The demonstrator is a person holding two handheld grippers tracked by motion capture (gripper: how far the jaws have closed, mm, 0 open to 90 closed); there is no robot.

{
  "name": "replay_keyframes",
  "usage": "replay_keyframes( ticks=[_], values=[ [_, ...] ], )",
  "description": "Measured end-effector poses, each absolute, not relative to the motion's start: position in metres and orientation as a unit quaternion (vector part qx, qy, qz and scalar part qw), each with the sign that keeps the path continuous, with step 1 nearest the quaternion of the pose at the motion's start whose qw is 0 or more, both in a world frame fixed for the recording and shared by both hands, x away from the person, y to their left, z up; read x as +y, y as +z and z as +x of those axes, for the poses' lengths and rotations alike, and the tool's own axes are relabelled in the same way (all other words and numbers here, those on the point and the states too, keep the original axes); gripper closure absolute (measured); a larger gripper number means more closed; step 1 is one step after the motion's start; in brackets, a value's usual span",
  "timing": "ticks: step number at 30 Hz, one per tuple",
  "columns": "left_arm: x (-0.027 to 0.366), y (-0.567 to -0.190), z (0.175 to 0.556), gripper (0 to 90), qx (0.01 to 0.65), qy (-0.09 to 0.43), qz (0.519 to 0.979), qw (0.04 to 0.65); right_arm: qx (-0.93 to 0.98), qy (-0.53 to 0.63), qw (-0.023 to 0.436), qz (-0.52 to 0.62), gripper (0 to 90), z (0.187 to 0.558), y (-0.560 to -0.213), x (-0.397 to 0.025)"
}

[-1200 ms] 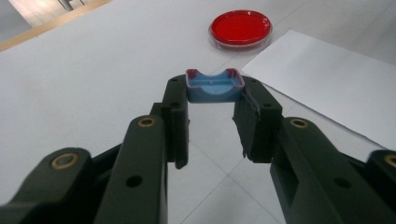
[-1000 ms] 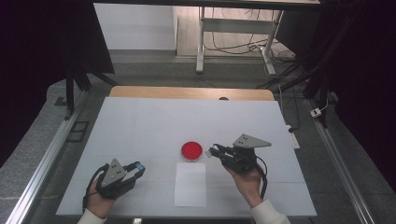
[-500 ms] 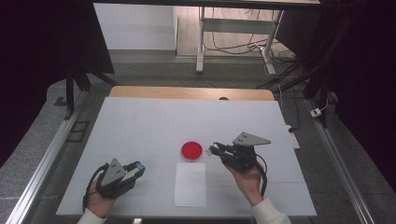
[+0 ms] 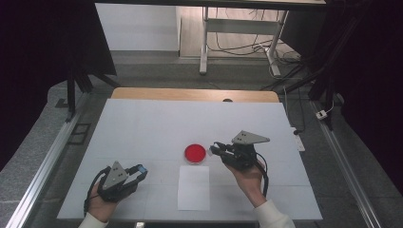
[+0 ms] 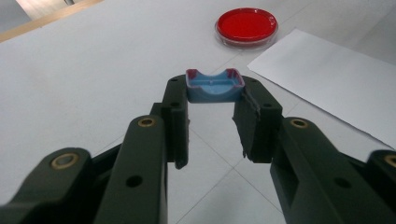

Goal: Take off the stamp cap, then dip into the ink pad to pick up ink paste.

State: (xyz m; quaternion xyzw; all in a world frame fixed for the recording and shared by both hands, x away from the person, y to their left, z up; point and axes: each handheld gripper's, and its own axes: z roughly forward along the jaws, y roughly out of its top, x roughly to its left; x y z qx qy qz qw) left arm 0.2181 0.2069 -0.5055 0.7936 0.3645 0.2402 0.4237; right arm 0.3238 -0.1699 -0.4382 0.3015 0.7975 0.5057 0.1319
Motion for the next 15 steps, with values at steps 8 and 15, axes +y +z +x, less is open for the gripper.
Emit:
replay_keyframes(
  ticks=[8,15],
  values=[
    [0.207,-0.506,0.218,66.0,0.364,0.240,0.794,0.424,0.804,0.497,0.133,0.298,74.9,0.332,-0.438,-0.161],
    [0.205,-0.506,0.218,66.0,0.363,0.237,0.796,0.423,0.810,0.490,0.133,0.292,74.9,0.337,-0.437,-0.152]
  ],
)
